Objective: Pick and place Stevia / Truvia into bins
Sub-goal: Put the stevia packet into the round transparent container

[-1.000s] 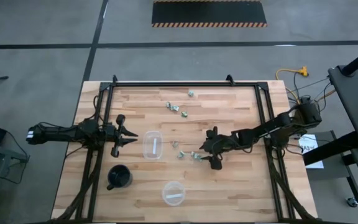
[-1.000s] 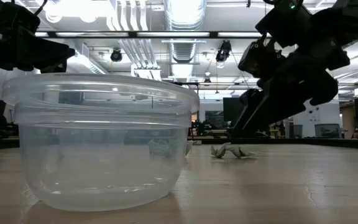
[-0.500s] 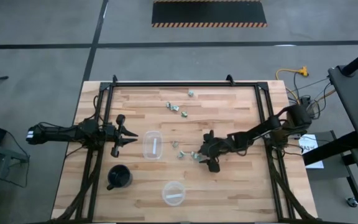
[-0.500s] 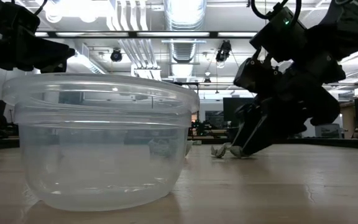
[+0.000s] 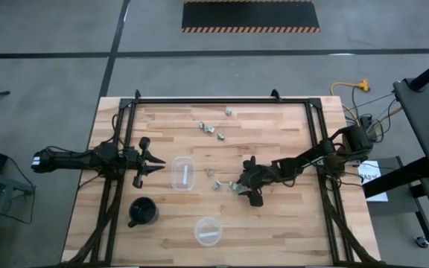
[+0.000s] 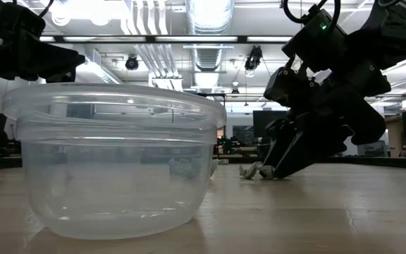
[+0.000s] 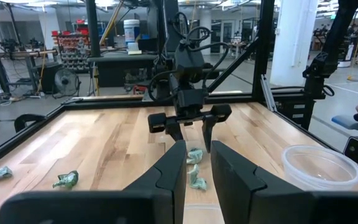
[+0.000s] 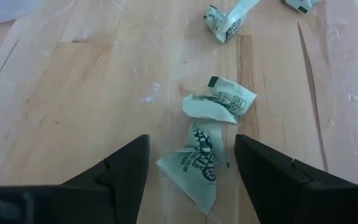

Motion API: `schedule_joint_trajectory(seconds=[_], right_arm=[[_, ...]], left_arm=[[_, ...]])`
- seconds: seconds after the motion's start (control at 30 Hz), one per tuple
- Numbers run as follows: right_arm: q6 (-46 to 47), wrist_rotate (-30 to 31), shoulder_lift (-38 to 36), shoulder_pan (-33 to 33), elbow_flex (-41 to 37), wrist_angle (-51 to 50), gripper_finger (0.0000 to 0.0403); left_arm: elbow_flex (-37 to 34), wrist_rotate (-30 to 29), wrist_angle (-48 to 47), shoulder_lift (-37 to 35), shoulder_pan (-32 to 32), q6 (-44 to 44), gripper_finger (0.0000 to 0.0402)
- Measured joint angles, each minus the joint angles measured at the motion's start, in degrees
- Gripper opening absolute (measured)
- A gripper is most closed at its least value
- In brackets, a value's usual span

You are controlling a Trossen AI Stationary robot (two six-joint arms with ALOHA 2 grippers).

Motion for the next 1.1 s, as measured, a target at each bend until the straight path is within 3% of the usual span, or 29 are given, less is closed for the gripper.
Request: schedule_joint_trajectory(seconds=[0.2, 0.53, 0.87, 1.1], right_arm=[[0.0, 0.2, 0.0, 0.0, 0.0, -0.2, 0.0182], [-0.4, 0.1, 0.0, 0.0, 0.0, -0.3, 0.0021], [-1.6, 0.1, 0.0, 0.0, -0.1, -0.7, 0.0015], [-1.7, 5.9, -0.2, 0.0, 0.0, -2.4, 0.0014]], left_arm=[[0.0, 0.0, 0.0, 0.0, 0.0, 0.0, 0.0057], [0.0, 0.0, 0.0, 0.0, 0.0, 0.0, 0.0057], [0.0, 0.0, 0.0, 0.0, 0.0, 0.0, 0.0057], [0.0, 0.0, 0.0, 0.0, 0.0, 0.0, 0.0057]])
